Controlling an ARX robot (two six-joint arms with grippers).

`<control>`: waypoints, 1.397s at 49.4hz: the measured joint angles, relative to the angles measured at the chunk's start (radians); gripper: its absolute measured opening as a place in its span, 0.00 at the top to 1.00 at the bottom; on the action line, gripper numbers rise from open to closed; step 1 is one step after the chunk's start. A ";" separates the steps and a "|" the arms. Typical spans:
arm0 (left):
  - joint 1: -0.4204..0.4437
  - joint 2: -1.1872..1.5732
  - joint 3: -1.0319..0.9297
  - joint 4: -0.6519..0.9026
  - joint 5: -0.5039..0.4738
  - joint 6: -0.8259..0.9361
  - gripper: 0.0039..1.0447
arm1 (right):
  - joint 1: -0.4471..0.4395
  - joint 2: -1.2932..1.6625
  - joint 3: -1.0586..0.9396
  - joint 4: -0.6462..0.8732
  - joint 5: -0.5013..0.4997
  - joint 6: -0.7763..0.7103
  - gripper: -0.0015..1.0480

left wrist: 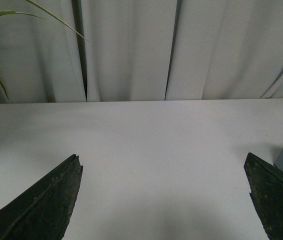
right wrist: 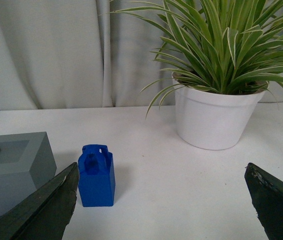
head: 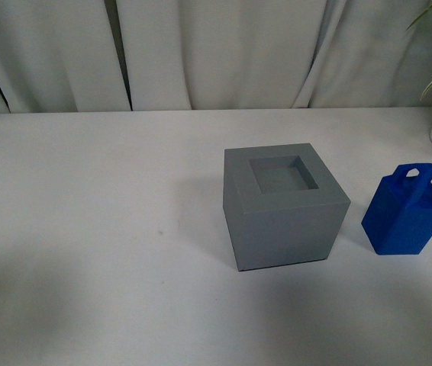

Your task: Insert blue part into gray base

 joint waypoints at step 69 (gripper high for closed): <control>0.000 0.000 0.000 0.000 0.000 0.000 0.06 | 0.039 0.772 0.396 0.177 -0.244 -0.084 0.07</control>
